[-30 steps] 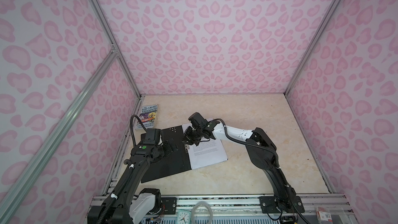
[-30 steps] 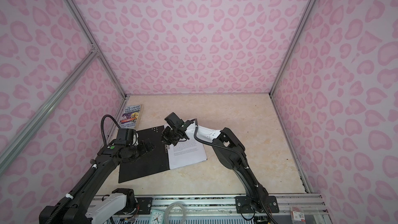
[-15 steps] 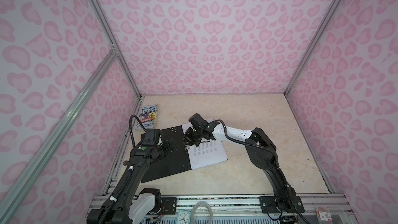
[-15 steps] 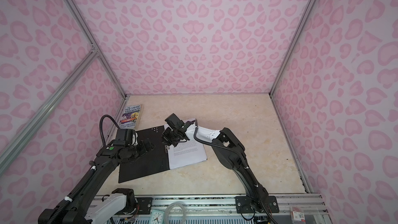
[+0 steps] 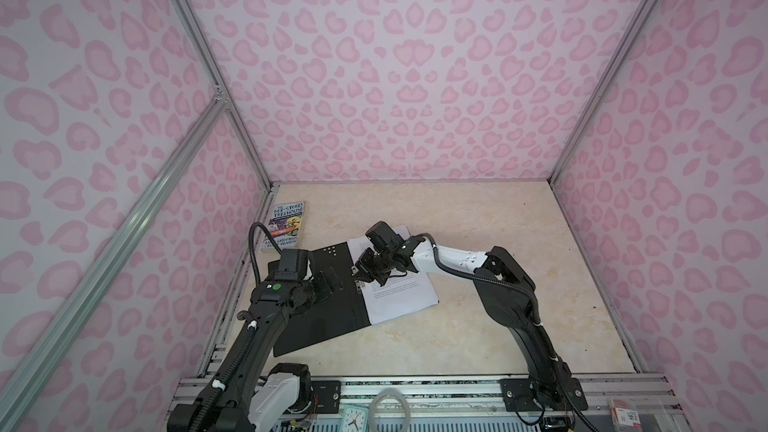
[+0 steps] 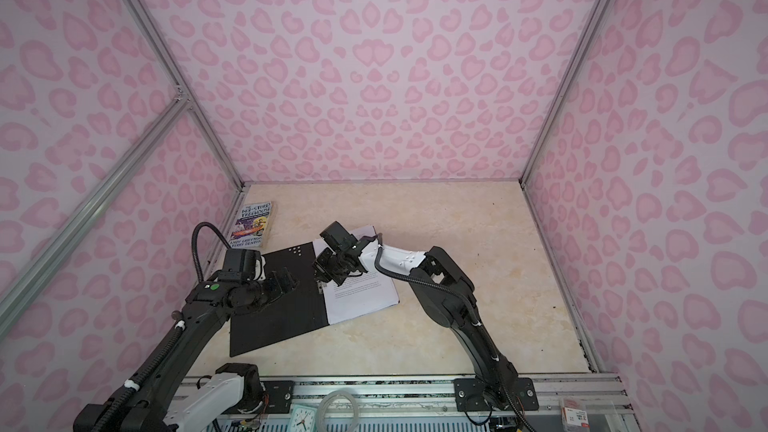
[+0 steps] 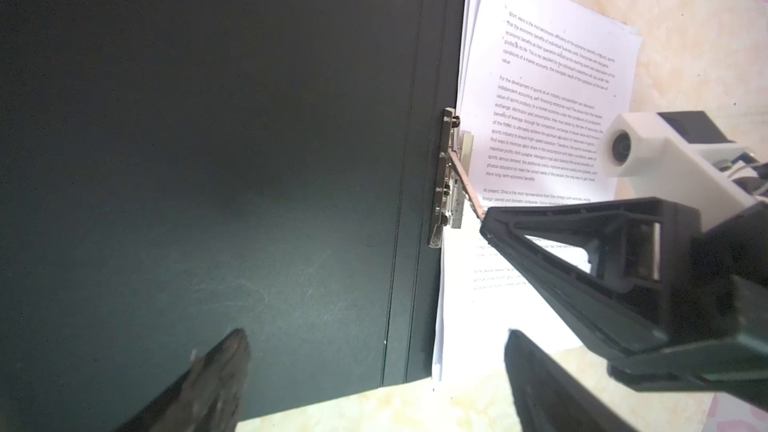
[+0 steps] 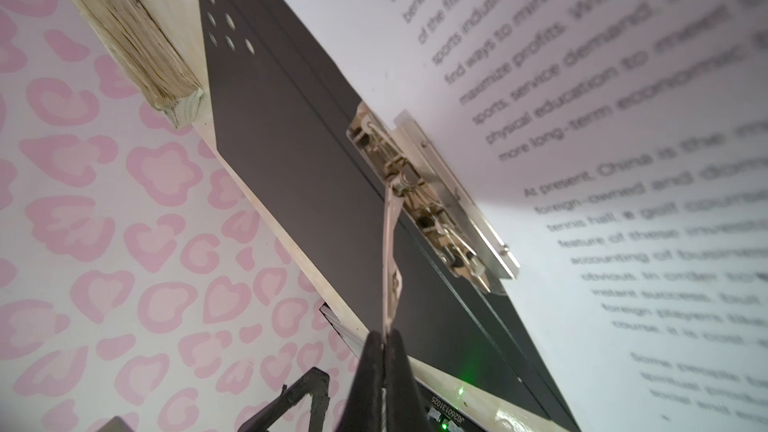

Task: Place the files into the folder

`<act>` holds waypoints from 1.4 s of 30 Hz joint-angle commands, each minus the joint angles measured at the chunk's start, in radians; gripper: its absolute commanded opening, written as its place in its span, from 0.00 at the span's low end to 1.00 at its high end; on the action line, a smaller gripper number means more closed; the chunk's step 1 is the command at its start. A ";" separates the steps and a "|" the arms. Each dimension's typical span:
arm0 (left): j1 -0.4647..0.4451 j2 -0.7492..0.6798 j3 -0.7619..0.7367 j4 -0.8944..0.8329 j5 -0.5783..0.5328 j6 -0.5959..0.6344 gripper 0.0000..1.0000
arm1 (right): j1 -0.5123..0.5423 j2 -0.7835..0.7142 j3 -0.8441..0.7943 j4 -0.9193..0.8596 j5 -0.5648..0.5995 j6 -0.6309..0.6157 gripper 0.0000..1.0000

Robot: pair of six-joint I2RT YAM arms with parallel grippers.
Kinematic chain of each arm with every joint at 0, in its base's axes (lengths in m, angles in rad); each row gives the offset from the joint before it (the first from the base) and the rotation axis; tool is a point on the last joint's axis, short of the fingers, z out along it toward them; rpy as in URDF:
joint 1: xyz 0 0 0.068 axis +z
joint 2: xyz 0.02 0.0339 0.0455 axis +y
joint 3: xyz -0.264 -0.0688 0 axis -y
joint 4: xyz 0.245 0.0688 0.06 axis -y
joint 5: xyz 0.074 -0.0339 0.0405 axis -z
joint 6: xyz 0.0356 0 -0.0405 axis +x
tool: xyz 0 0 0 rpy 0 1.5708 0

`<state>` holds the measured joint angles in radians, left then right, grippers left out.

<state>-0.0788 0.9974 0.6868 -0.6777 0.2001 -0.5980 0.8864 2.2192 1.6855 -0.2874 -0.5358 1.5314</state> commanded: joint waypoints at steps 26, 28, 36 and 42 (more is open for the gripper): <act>-0.177 0.382 0.135 0.332 0.271 -0.056 0.97 | -0.309 -0.203 -0.240 -0.081 0.004 -0.329 0.00; -0.177 0.413 0.146 0.365 0.258 -0.047 0.97 | -0.327 -0.210 -0.252 -0.099 0.006 -0.361 0.00; -0.177 0.600 0.216 0.431 0.280 -0.076 0.97 | -0.355 -0.246 -0.350 -0.068 0.034 -0.395 0.00; -0.175 0.702 0.237 0.410 0.243 -0.069 0.97 | -0.370 -0.259 -0.392 -0.067 0.033 -0.431 0.00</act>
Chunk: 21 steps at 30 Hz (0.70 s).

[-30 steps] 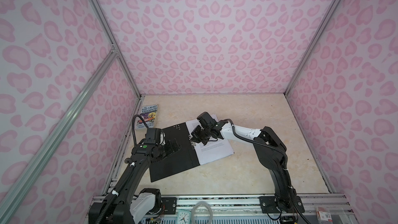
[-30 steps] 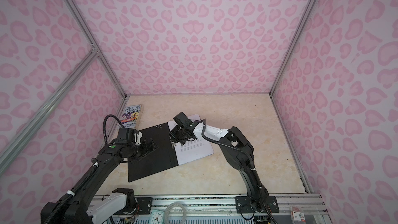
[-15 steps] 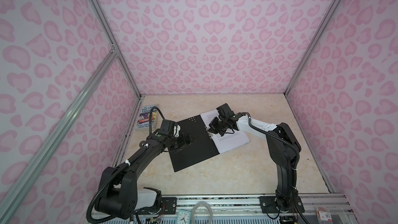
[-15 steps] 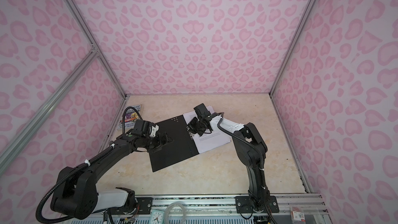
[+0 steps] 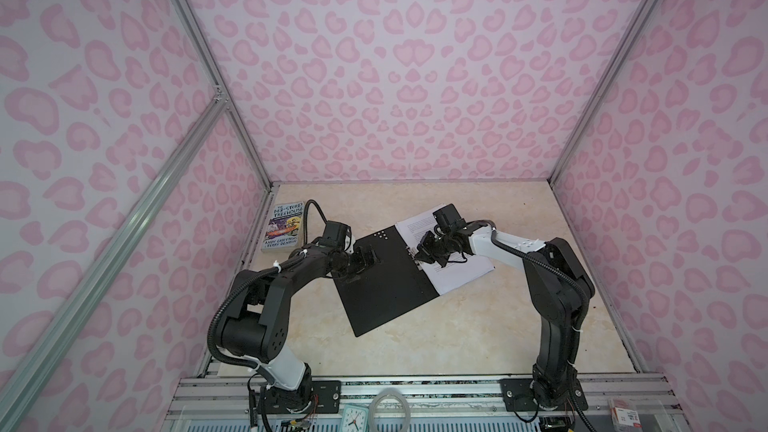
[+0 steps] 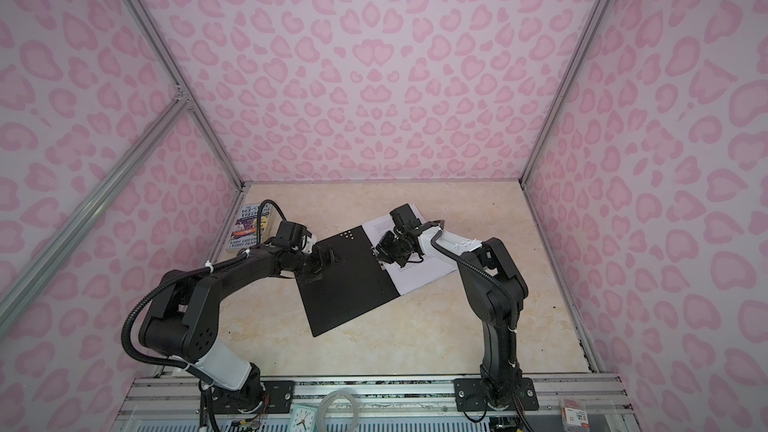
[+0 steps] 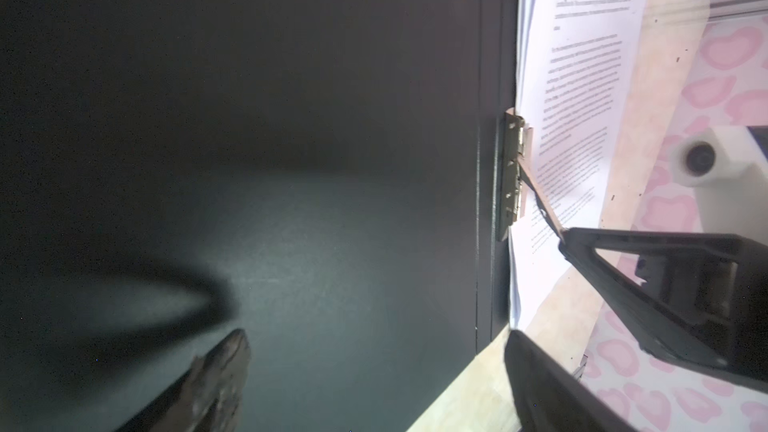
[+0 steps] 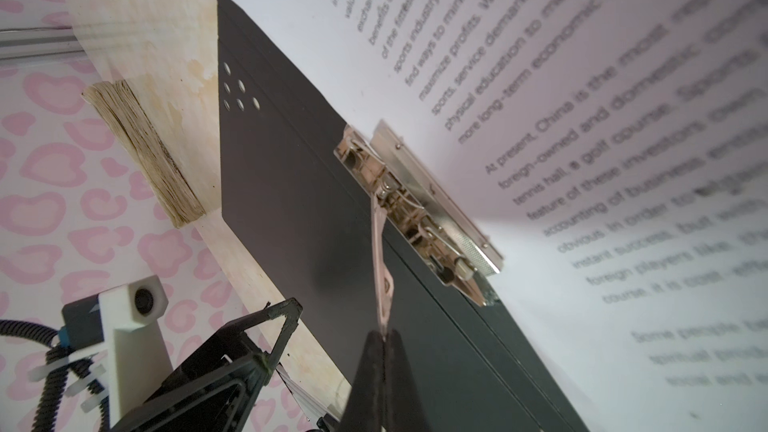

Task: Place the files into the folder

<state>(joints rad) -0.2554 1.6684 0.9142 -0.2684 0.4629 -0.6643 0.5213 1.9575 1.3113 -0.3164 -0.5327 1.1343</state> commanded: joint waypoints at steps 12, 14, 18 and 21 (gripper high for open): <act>0.033 0.077 -0.058 -0.030 -0.104 -0.045 0.97 | -0.032 -0.010 -0.146 -0.025 0.081 -0.134 0.00; 0.037 0.077 -0.060 -0.035 -0.106 -0.040 0.97 | -0.035 -0.003 -0.160 -0.030 0.098 -0.156 0.00; 0.044 0.079 -0.058 -0.041 -0.112 -0.038 0.97 | -0.048 0.012 -0.196 -0.004 0.117 -0.179 0.00; 0.044 0.081 -0.055 -0.045 -0.116 -0.031 0.97 | -0.056 0.027 -0.198 -0.020 0.150 -0.214 0.00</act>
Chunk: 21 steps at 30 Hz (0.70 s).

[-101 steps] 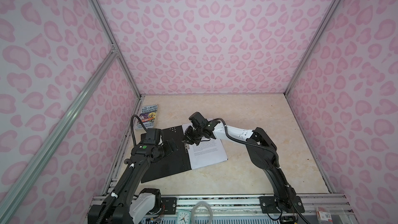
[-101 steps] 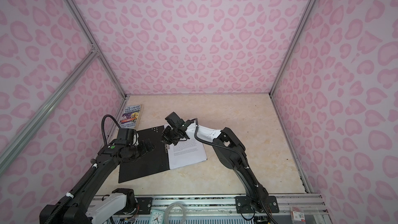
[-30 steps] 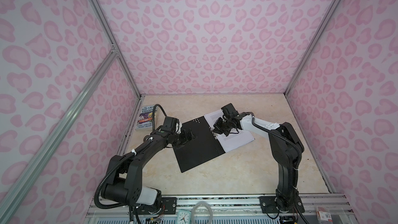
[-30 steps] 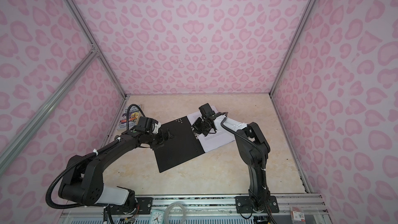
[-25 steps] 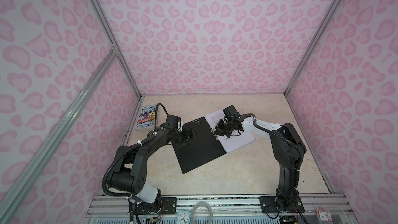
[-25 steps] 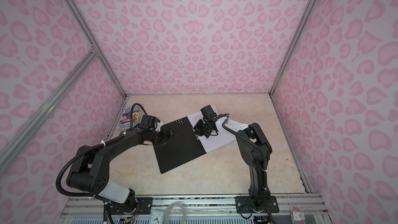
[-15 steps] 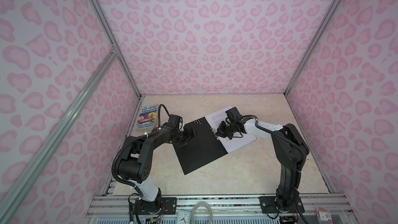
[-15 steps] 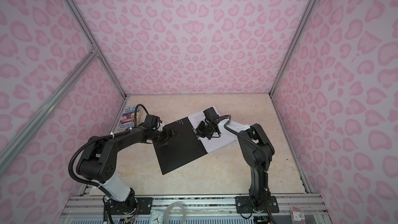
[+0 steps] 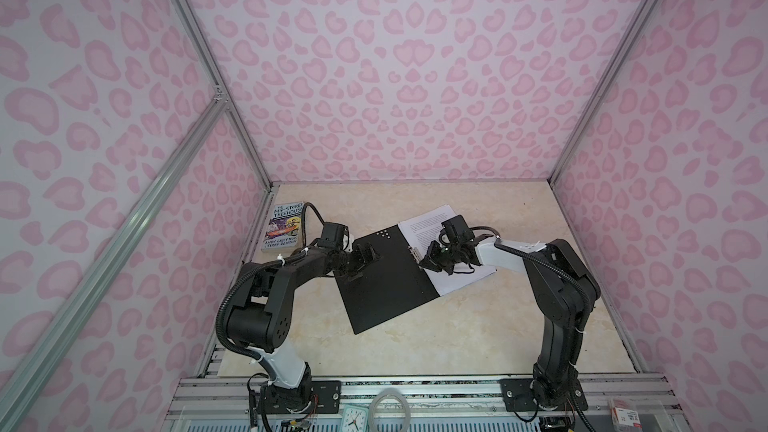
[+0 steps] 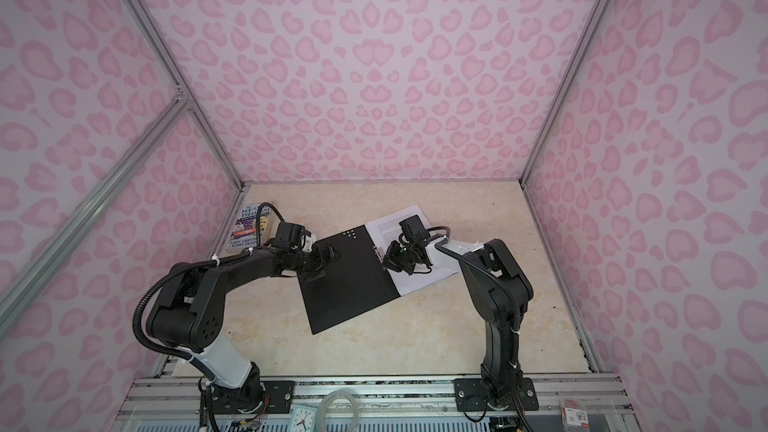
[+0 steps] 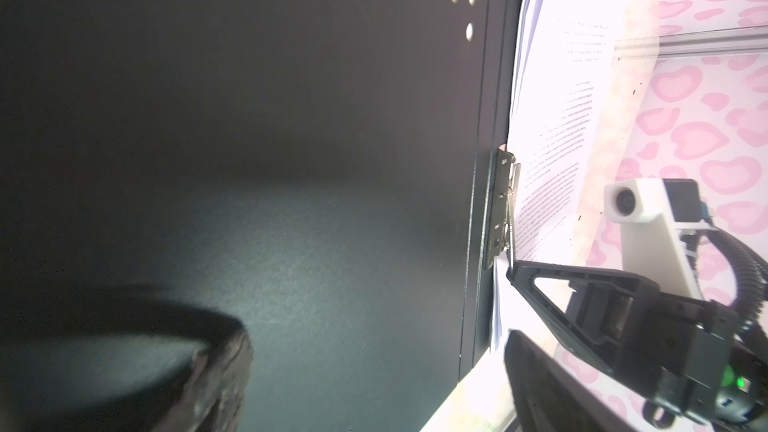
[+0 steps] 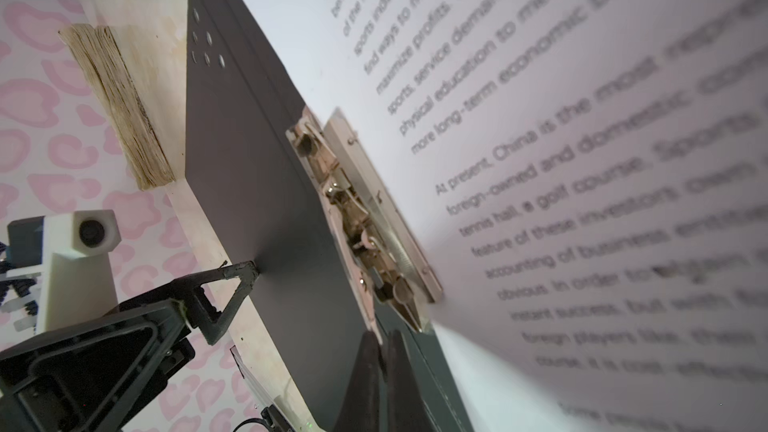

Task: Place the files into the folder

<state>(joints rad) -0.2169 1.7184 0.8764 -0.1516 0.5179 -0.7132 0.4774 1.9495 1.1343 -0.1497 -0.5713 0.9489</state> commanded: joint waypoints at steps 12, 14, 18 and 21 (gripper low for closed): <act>0.010 0.049 -0.018 -0.184 -0.191 0.040 0.97 | -0.019 0.064 -0.076 -0.188 0.272 -0.083 0.00; 0.012 0.052 -0.013 -0.188 -0.191 0.041 0.97 | -0.019 0.064 -0.079 -0.193 0.282 -0.088 0.00; 0.011 0.058 -0.002 -0.195 -0.193 0.043 0.97 | -0.020 0.071 -0.073 -0.208 0.279 -0.103 0.00; 0.012 0.061 0.003 -0.197 -0.196 0.041 0.97 | 0.000 0.073 -0.066 -0.212 0.276 -0.105 0.00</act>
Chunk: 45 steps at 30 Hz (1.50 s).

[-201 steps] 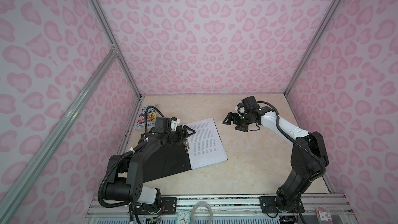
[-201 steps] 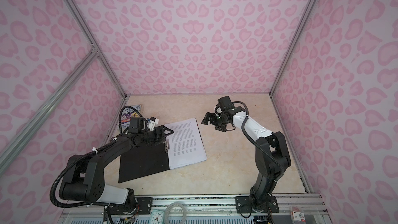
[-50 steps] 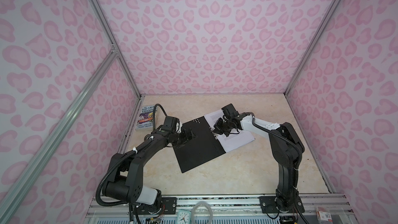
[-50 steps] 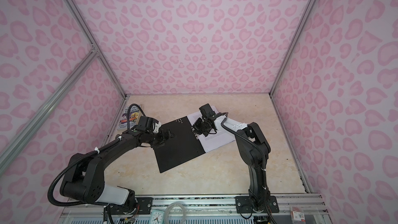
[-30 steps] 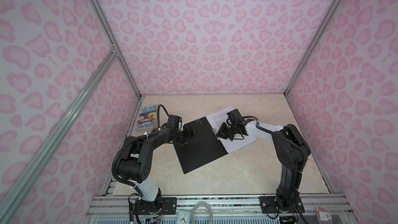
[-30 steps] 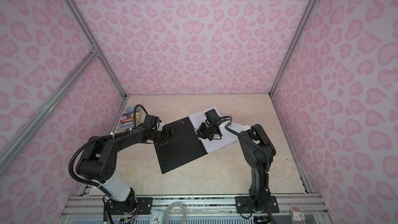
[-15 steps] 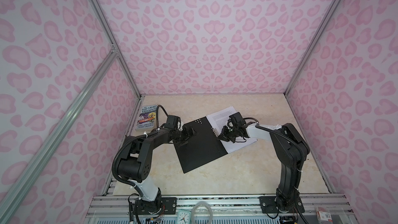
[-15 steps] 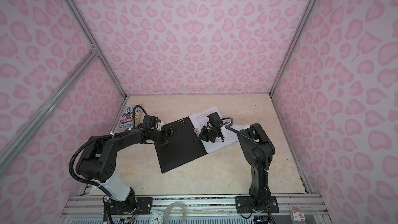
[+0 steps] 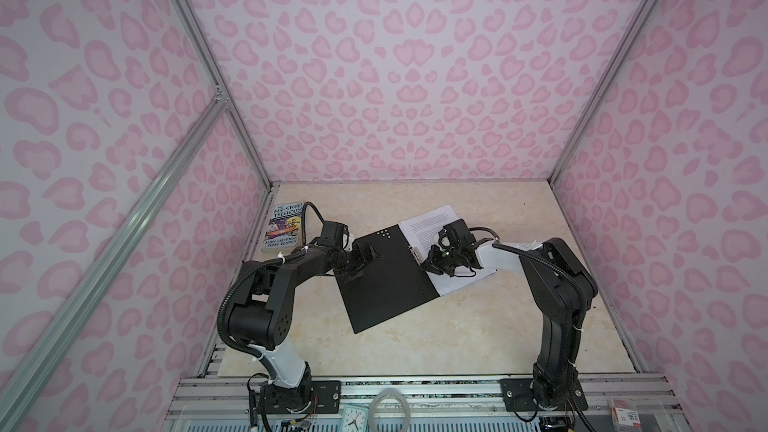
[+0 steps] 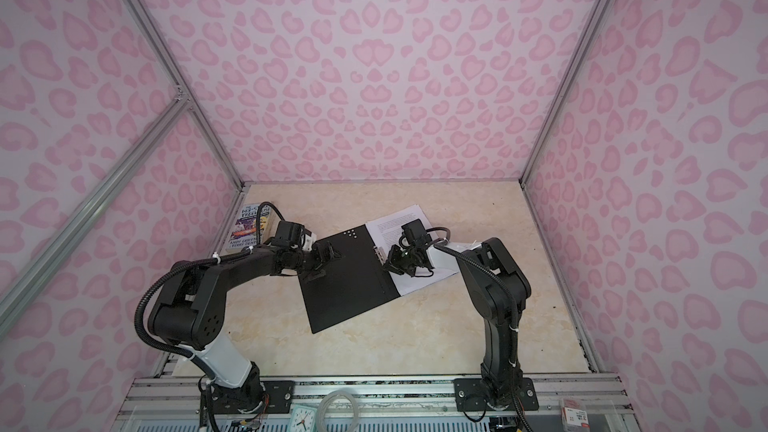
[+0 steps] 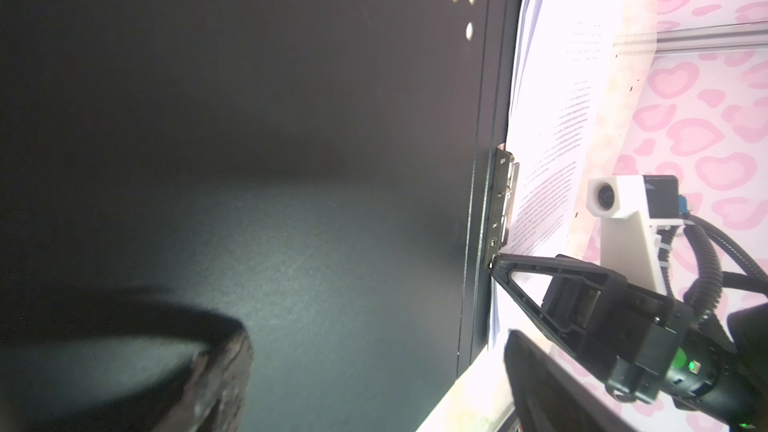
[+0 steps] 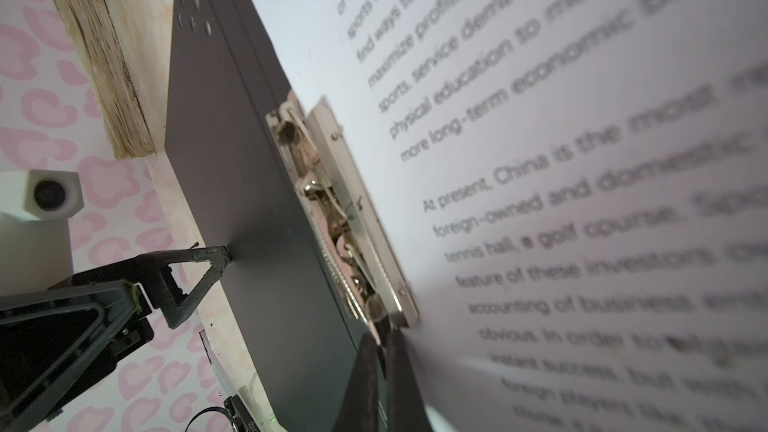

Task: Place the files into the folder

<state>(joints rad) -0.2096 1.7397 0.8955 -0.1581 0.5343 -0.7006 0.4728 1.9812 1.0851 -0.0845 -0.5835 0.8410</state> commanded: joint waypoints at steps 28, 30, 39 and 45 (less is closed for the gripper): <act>-0.005 0.033 0.011 -0.209 -0.192 0.044 0.97 | 0.056 0.006 0.105 -0.138 0.005 0.065 0.20; -0.006 0.025 0.040 -0.224 -0.181 0.058 0.97 | 0.045 -0.005 0.121 -0.123 -0.012 0.074 0.25; -0.008 -0.129 0.254 -0.276 -0.030 0.049 0.97 | -0.044 -0.138 0.260 -0.189 -0.030 -0.086 0.56; 0.002 -0.340 0.201 -0.434 -0.184 -0.031 0.97 | -0.190 -0.129 0.319 -0.453 0.055 -0.301 0.86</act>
<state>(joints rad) -0.2165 1.4597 1.1332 -0.4362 0.4534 -0.6777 0.3233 1.8423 1.4002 -0.3492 -0.5926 0.6838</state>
